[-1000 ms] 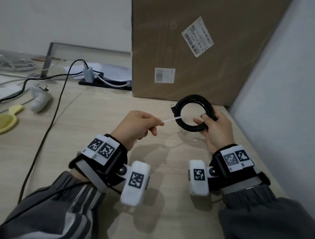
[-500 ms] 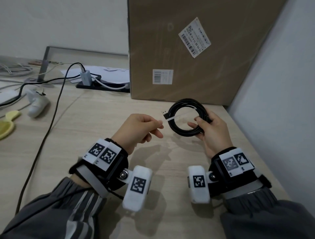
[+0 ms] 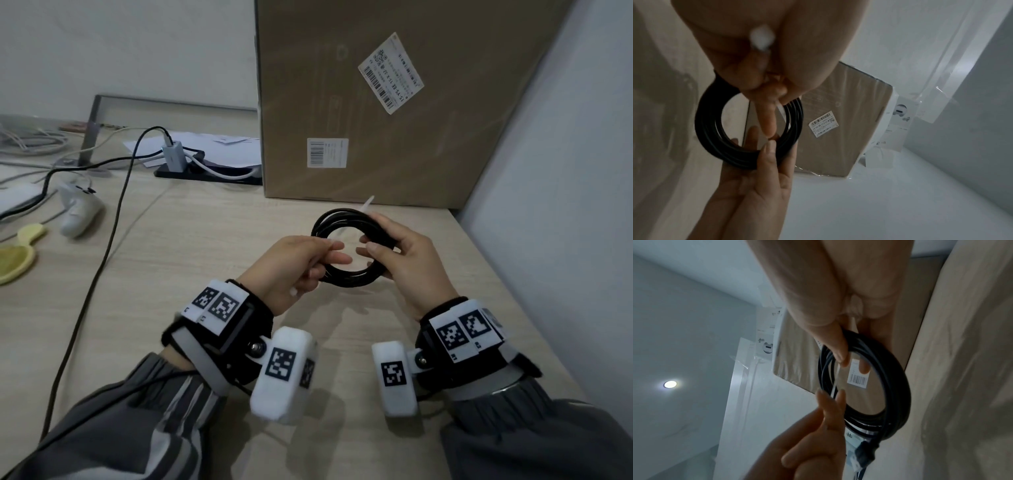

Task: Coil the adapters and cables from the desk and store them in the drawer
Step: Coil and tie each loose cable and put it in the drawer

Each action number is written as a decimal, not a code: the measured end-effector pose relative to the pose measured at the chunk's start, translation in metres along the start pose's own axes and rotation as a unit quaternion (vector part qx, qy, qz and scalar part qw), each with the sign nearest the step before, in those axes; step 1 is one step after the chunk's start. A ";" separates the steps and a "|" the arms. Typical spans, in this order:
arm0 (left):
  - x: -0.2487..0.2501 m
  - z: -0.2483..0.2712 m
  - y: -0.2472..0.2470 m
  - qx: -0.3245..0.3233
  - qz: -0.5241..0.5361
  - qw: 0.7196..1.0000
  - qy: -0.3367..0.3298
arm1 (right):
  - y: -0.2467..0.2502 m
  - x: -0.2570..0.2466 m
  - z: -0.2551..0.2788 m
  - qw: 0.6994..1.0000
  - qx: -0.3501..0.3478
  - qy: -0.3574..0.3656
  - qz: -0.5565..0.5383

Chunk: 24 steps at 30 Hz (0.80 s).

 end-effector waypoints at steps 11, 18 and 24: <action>0.010 -0.011 -0.027 -0.023 0.184 0.981 0.052 | -0.010 -0.010 0.001 0.998 -0.059 0.018 0.019; 0.024 -0.025 -0.034 0.040 0.254 0.966 0.008 | -0.007 -0.011 0.000 0.998 -0.048 0.044 -0.024; 0.027 -0.028 -0.032 0.058 0.173 0.983 -0.010 | -0.002 -0.005 0.001 0.995 -0.063 0.016 -0.072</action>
Point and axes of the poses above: each hand's wrist, its own z-axis away from the middle knuckle, its own y-axis out of the back of the hand, x = y × z, the point moved 7 cm from there along -z, towards the middle knuckle, and after that the axes turned 12 degrees about -x, right-handed, at the moved point
